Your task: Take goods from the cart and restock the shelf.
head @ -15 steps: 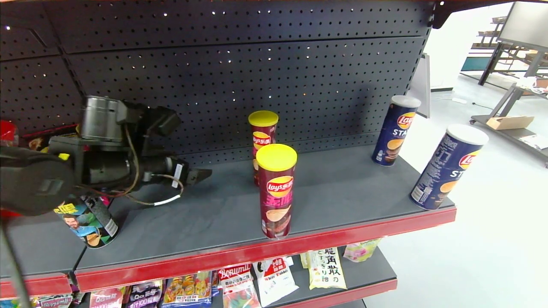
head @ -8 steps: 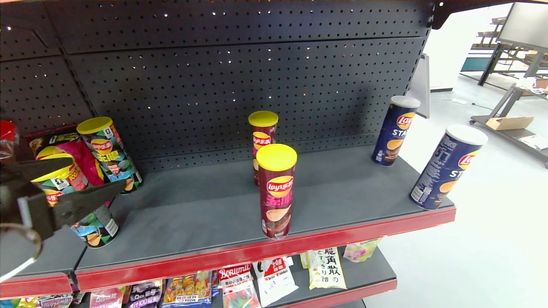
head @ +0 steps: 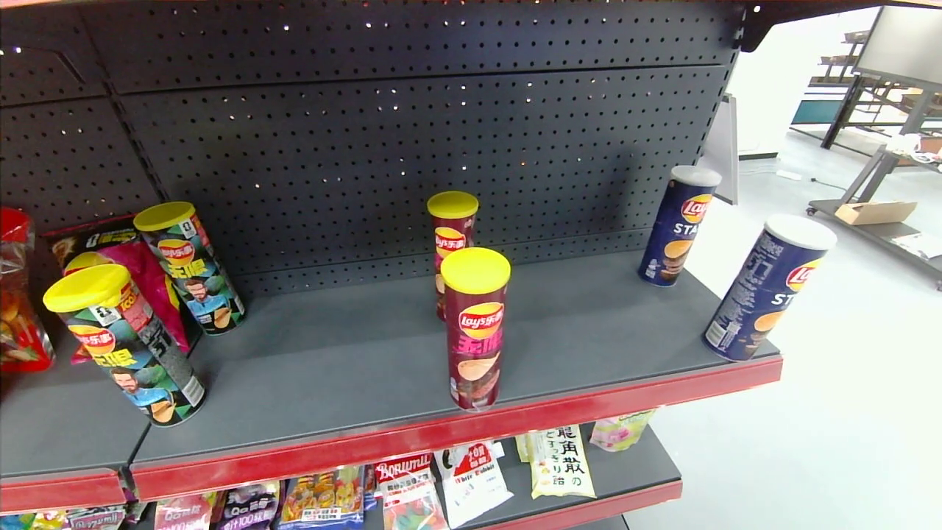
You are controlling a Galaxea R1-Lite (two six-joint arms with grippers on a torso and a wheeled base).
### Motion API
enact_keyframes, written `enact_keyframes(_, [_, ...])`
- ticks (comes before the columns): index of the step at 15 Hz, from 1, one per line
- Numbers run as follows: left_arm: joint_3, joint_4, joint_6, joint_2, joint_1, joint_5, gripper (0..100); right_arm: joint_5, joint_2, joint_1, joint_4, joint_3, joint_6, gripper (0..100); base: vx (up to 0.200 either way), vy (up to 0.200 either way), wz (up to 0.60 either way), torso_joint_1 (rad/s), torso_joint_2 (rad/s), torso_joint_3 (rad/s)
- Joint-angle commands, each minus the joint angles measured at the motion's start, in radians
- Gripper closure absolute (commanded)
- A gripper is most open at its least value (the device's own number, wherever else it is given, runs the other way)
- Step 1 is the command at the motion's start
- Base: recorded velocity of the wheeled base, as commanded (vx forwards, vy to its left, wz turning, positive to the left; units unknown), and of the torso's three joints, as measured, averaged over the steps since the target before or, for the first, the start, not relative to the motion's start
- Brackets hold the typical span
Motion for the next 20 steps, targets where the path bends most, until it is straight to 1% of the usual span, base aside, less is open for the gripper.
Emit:
enact_keyframes(1, [0.094, 0.047, -0.004, -0.188, 0.000, 0.024, 0, 0.000, 0.002, 0.000, 0.000, 0.000, -0.002, 0, 0.000, 0.000, 0.00, 0.000, 0.00, 0.000])
enact_keyframes(2, [0.105, 0.045, -0.010, -0.188, 0.000, 0.061, 0, 0.002, 0.002, 0.000, 0.000, 0.001, -0.001, 0, 0.000, 0.000, 0.00, 0.000, 0.00, 0.000])
enact_keyframes(3, [0.112, 0.045, -0.010, -0.186, 0.000, 0.069, 0, 0.002, 0.002, 0.002, 0.000, 0.001, -0.001, 0, 0.000, 0.000, 0.00, 0.000, 0.00, 0.000])
enact_keyframes(4, [0.148, 0.029, -0.010, -0.188, 0.000, 0.093, 0, 0.002, 0.002, 0.002, 0.000, 0.000, -0.001, 0, 0.000, 0.000, 0.00, 0.000, 0.00, 0.000])
enact_keyframes(5, [0.158, 0.018, -0.012, -0.188, 0.000, 0.113, 0, 0.002, 0.002, 0.002, 0.000, 0.001, -0.001, 0, 0.000, 0.000, 0.00, 0.000, 0.00, 0.000])
enact_keyframes(6, [0.209, -0.037, -0.013, -0.188, 0.000, 0.153, 0, 0.002, 0.002, 0.003, 0.000, 0.000, -0.001, 0, 0.000, 0.000, 0.00, 0.000, 0.00, 0.000])
enact_keyframes(7, [0.240, -0.086, -0.012, -0.188, 0.000, 0.156, 0, 0.002, 0.002, 0.002, 0.000, 0.000, -0.001, 0, 0.000, 0.000, 0.60, -0.002, 0.00, 0.002])
enact_keyframes(8, [0.255, -0.108, -0.012, -0.186, 0.000, 0.158, 0, 0.002, 0.003, 0.003, 0.000, 0.000, -0.002, 0, 0.000, 0.000, 0.60, 0.002, 0.00, 0.002])
enact_keyframes(12, [0.266, -0.117, -0.012, -0.188, 0.002, 0.156, 0, 0.002, 0.003, 0.008, 0.000, 0.001, -0.002, 0, 0.000, 0.000, 0.60, 0.007, 0.00, 0.005])
enact_keyframes(14, [0.261, -0.119, -0.012, -0.185, 0.002, 0.158, 0, 0.002, 0.002, 0.008, 0.000, 0.001, -0.001, 0, 0.000, 0.000, 0.00, 0.000, 0.00, 0.000])
enact_keyframes(15, [0.257, -0.119, -0.012, -0.183, 0.008, 0.159, 0, 0.002, 0.002, 0.006, 0.000, 0.000, 0.001, 0, 0.000, 0.000, 0.00, 0.000, 0.00, 0.000])
enact_keyframes(16, [0.250, -0.117, -0.016, -0.173, 0.025, 0.187, 0, 0.002, 0.002, 0.006, 0.000, 0.001, -0.001, 0, 0.000, 0.000, 0.00, 0.000, 0.00, 0.000])
enact_keyframes(17, [0.244, -0.119, -0.039, -0.140, 0.054, 0.238, 0, 0.002, 0.003, 0.008, 0.000, 0.001, -0.002, 0, 0.000, 0.000, 0.00, 0.000, 0.00, 0.000])
enact_keyframes(18, [0.229, -0.119, -0.061, -0.107, 0.085, 0.251, 0, 0.002, 0.002, 0.008, 0.000, 0.000, -0.001, 0, 0.000, 0.000, 0.00, 0.000, 0.00, 0.000])
enact_keyframes(19, [0.215, -0.119, -0.062, -0.087, 0.108, 0.251, 0, 0.002, 0.002, 0.008, 0.000, 0.001, -0.001, 0, 0.000, 0.000, 0.00, 0.000, 0.00, 0.000])
enact_keyframes(20, [0.223, -0.119, -0.064, -0.096, 0.108, 0.253, 0, 0.002, 0.002, 0.006, 0.000, 0.000, -0.001, 0, 0.000, 0.000, 0.00, 0.000, 0.00, 0.000])
